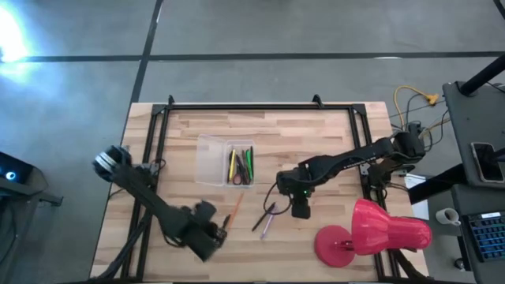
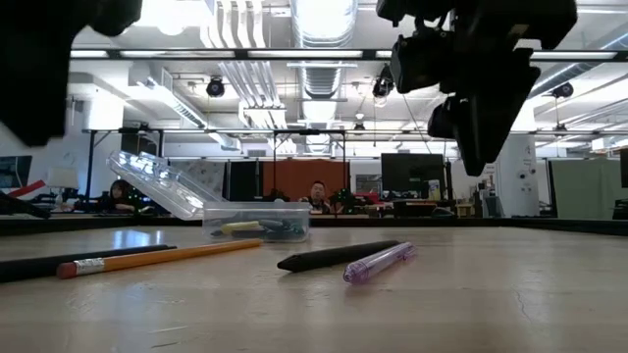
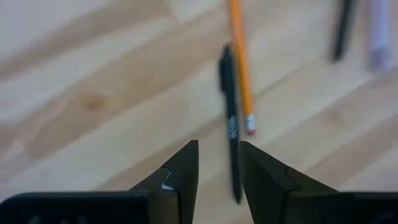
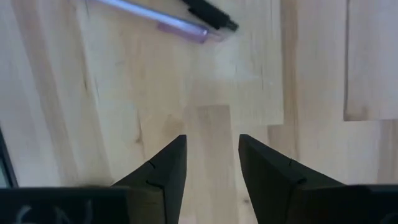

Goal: Pick & place school supplies into a supply box
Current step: Put the black pen into the transparent supply box

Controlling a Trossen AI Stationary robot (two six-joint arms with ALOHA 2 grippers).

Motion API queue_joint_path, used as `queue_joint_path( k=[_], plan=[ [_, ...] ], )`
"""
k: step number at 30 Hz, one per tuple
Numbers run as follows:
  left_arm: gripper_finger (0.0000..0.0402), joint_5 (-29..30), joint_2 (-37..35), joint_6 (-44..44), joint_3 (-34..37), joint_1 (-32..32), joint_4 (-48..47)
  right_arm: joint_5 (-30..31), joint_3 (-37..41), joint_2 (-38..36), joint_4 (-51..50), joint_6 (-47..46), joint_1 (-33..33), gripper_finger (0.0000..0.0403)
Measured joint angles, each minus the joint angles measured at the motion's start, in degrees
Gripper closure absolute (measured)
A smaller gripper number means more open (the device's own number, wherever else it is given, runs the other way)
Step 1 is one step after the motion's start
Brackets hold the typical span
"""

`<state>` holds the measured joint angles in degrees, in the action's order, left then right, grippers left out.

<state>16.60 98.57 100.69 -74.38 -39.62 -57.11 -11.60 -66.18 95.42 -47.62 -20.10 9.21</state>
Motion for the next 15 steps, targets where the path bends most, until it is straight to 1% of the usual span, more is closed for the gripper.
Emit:
queue_joint_path(
  k=[2, 4, 6, 8, 11, 15],
  plan=[
    [0.0304, -1.9, 4.7, 0.3, -3.4, -0.1, -1.1, 0.1, 0.2, 0.0, 0.3, 0.0, -0.1, 0.0264],
    [0.0304, -2.4, 7.8, 0.5, -5.6, -0.1, -0.5, 0.2, 0.5, 0.0, 0.8, 0.0, -0.2, 0.0262],
    [0.0304, -2.4, 8.9, 1.6, -6.1, -0.1, -0.6, 0.2, 0.7, 0.0, 1.2, -0.2, -0.1, 0.0261],
    [0.0304, -2.4, 8.9, 3.5, -5.1, -0.1, 0.3, 0.1, 0.7, 0.0, 1.6, -0.7, 0.0, 0.0263],
    [0.0304, -2.4, 8.9, 4.6, -2.0, 0.0, 7.1, 0.0, 0.7, 0.0, 1.6, -1.1, 0.0, 0.0266],
    [0.0304, -2.4, 8.9, 4.8, 4.4, 0.6, 21.4, 0.0, 0.7, 0.0, 1.6, -1.2, 0.1, 0.0265]
  ],
)
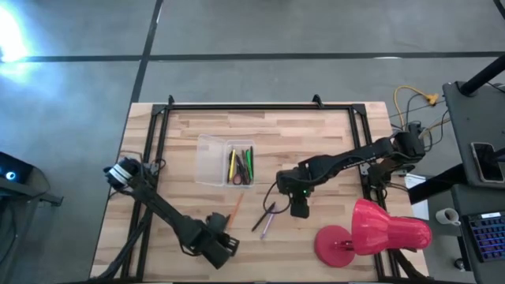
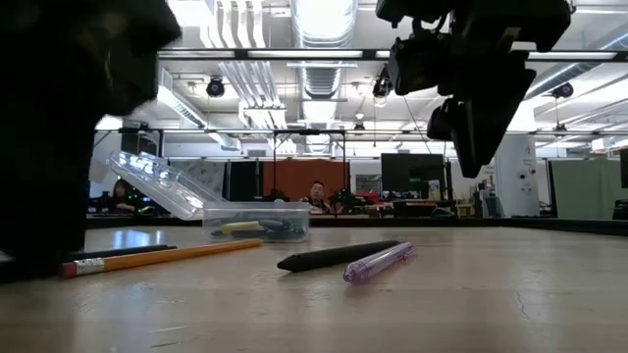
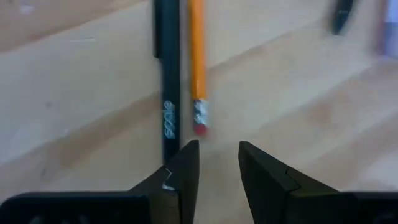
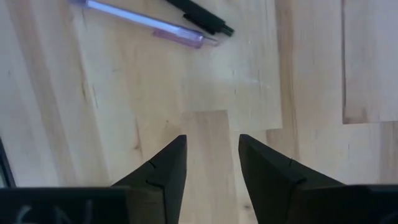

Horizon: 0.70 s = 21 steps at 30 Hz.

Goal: Pick & place school supplies into a supply box
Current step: Put the black pen into the transparent supply box

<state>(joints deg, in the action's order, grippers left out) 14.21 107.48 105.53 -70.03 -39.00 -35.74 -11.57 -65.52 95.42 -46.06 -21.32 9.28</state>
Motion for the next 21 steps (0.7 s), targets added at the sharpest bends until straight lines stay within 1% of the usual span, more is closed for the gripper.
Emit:
queue_joint_path(
  k=[3, 6, 8, 11, 12, 14, 17, 19, 21],
  plan=[
    [0.0304, -0.3, -0.4, 2.4, 4.3, 0.2, 3.3, 0.0, 0.0, 0.0, 0.1, -0.2, 0.0, 0.0262],
    [0.0304, -0.4, -1.2, 5.1, 5.7, 0.1, 3.9, 0.0, 0.0, 0.0, 0.1, -1.2, 0.0, 0.0261],
    [0.0304, -0.4, -1.7, 4.2, 4.4, 0.1, 3.0, 0.0, 0.0, 0.0, 0.0, -1.5, 0.0, 0.0264],
    [0.0304, 1.2, -2.4, -1.4, 0.7, 0.1, 1.5, -0.2, 0.0, 0.0, -0.1, -1.6, 0.0, 0.0268],
    [0.0304, 2.0, -2.8, -3.0, -0.9, 0.2, -0.2, -0.2, 0.0, 0.0, 0.0, -1.6, 0.0, 0.0269],
    [0.0304, 3.5, -3.1, -5.2, -3.5, 0.2, -7.6, -0.2, 0.0, 0.0, 0.0, -1.4, 0.0, 0.0270],
    [0.0304, 3.7, -2.4, -5.7, -4.1, 0.8, -17.1, -0.2, 0.1, 0.0, 0.1, -1.2, 0.0, 0.0270],
    [0.0304, 3.7, -2.6, -6.3, -3.7, 0.9, -19.3, 0.0, 0.1, 0.0, 0.2, -1.2, 0.0, 0.0271],
    [0.0304, 3.8, -2.9, -8.6, -2.5, 0.9, -19.1, 0.0, 0.1, 0.0, 0.2, -1.2, 0.0, 0.0270]
  ],
)
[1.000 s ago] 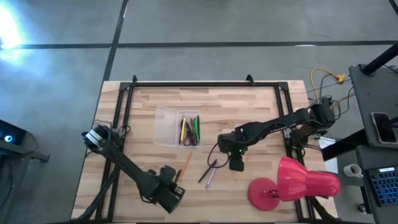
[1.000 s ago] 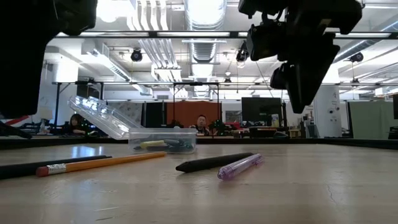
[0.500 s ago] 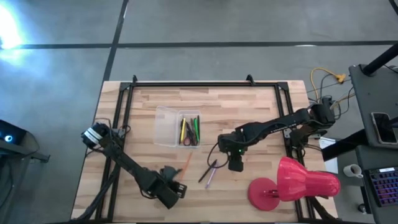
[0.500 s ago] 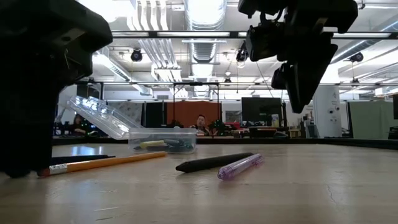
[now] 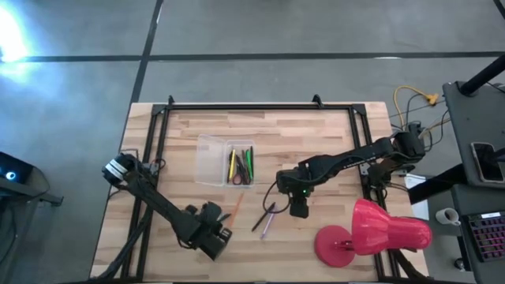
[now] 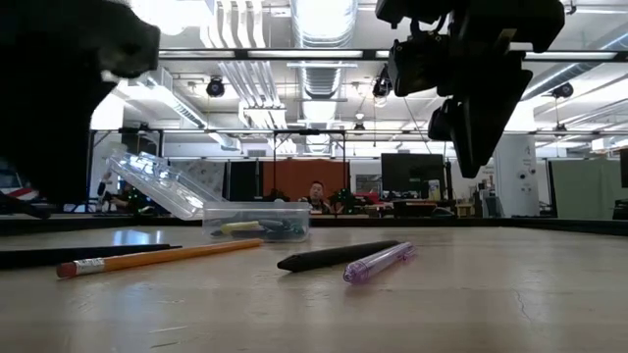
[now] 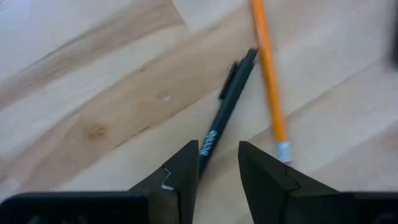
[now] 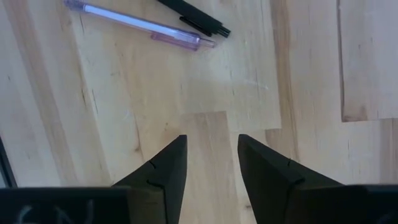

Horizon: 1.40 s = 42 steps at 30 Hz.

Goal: Pick & place school supplies into a supply box
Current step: Put the black pen into the transparent supply box

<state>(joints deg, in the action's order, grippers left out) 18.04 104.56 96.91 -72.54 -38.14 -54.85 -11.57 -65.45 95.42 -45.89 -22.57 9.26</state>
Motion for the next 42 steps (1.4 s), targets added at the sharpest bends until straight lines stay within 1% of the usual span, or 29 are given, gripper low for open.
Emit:
queue_joint_path(
  k=[3, 8, 11, 16, 18, 21, 22, 26, 29, 30, 32, 36, 38, 40, 42],
  plan=[
    [0.0304, -0.9, 0.3, -3.9, 2.5, 0.3, 2.8, 0.0, 0.0, 0.0, 0.0, -0.2, 0.0, 0.0271],
    [0.0304, -3.0, 0.3, -7.3, 5.7, 1.2, 6.9, 0.0, 0.1, 0.0, -0.1, -0.4, 0.0, 0.0269],
    [0.0304, -3.1, 1.0, -7.7, 7.4, 1.3, 7.6, 0.1, 0.1, 0.0, -0.1, -0.4, 0.0, 0.0269],
    [0.0307, -4.3, 0.9, -9.4, 10.9, 1.4, 13.1, 0.2, 0.1, 0.0, -0.2, -0.4, 0.0, 0.0273],
    [0.0323, -5.8, 1.0, -9.5, 12.0, 1.8, 14.0, 0.2, 0.1, 0.0, -0.2, -0.4, 0.0, 0.0273],
    [0.0375, -8.3, 0.9, -9.5, 13.2, 2.2, 14.5, 0.2, 0.2, 0.0, -0.2, -0.4, 0.0, 0.0271],
    [0.0384, -8.5, 0.9, -9.4, 13.3, 2.3, 14.6, 0.2, 0.2, 0.0, -0.2, -0.4, 0.0, 0.0270],
    [0.0387, -10.2, -0.3, -9.8, 13.5, 2.4, 16.9, 0.2, 0.4, 0.0, -0.2, -0.3, 0.0, 0.0273],
    [0.0391, -10.3, -3.8, -9.0, 13.4, 2.3, 23.8, 0.2, 1.2, 0.0, -0.3, 0.3, 0.0, 0.0277],
    [0.0392, -9.7, -4.8, -8.2, 13.2, 2.2, 25.9, 0.2, 1.5, 0.0, -0.3, 0.6, 0.0, 0.0278],
    [0.0392, -5.0, -8.7, -6.6, 12.6, 2.1, 26.0, 0.2, 2.3, -0.1, -0.2, 1.8, 0.0, 0.0280],
    [0.0392, 11.6, -17.1, 0.8, 14.0, 2.8, 26.3, 0.9, 5.4, -0.2, 1.1, 3.3, 0.0, 0.0280],
    [0.0391, 18.4, -19.9, 2.7, 15.9, 4.3, 25.6, 1.3, 7.4, -0.2, 3.4, 2.9, 0.0, 0.0280],
    [0.0391, 23.0, -23.5, 2.1, 17.4, 7.2, 30.2, 1.3, 9.0, -0.2, 5.1, 1.5, 0.0, 0.0282],
    [0.0391, 24.2, -26.1, -1.9, 19.2, 11.5, 34.3, 1.2, 10.0, -0.2, 6.1, 0.0, 0.0, 0.0282]
  ],
)
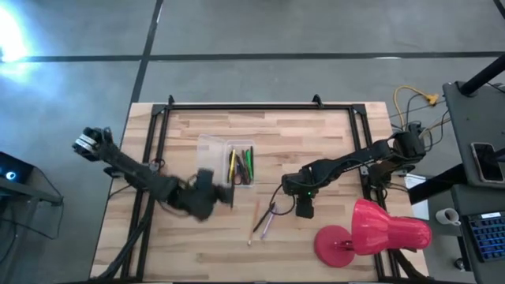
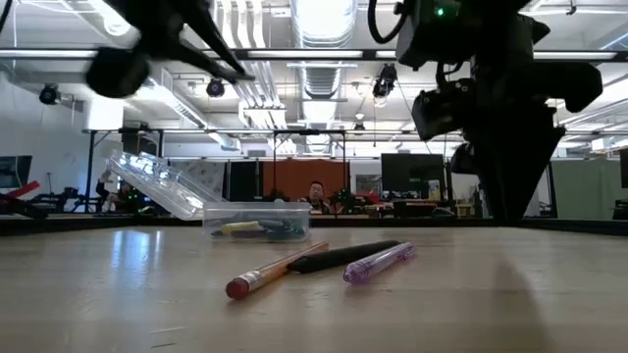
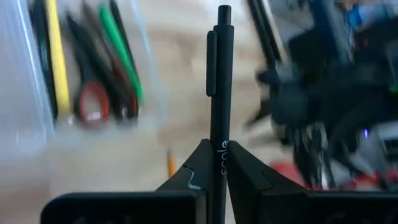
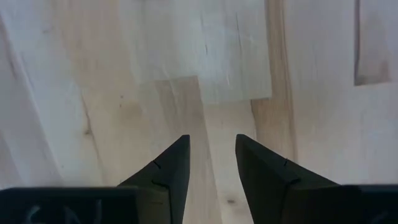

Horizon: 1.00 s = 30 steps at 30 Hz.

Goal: Pick & place school supplies into a supply box
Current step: Put the black pen into the transparent supply box, then put the pink pen into the transparent supply box

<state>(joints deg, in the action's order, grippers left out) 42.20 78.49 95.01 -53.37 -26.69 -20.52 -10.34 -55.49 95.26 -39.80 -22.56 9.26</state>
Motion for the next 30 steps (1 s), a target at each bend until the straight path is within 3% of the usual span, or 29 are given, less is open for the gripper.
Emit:
queue_joint_path(
  k=[5, 10, 13, 17, 21, 30],
  plan=[
    [0.0384, -3.8, -0.3, -7.2, 3.7, 13.0, 2.7, 0.0, 0.3, -0.2, 1.5, -1.2, 0.0, 0.0282],
    [0.0356, -18.2, 2.5, -11.0, 6.3, 24.4, 4.7, -0.2, -1.6, -1.4, 1.2, -1.3, 0.6, 0.0284],
    [0.0339, -21.3, 3.4, -11.0, 7.0, 26.5, 8.1, -0.2, -2.2, -2.4, 1.2, -1.8, 1.2, 0.0283],
    [0.0322, -21.7, 3.5, -11.6, 6.5, 26.1, 9.1, -0.2, -2.1, -4.5, 1.4, -2.0, 2.0, 0.0280],
    [0.0316, -22.4, 2.0, -15.9, 4.0, 23.5, 9.0, -0.2, -1.9, -4.9, 3.3, 4.6, 3.9, 0.0280],
    [0.0316, -22.0, 1.6, -25.4, -3.0, 9.2, 9.1, -0.7, -2.8, 0.3, 14.2, 24.3, 10.4, 0.0284]
  ],
)
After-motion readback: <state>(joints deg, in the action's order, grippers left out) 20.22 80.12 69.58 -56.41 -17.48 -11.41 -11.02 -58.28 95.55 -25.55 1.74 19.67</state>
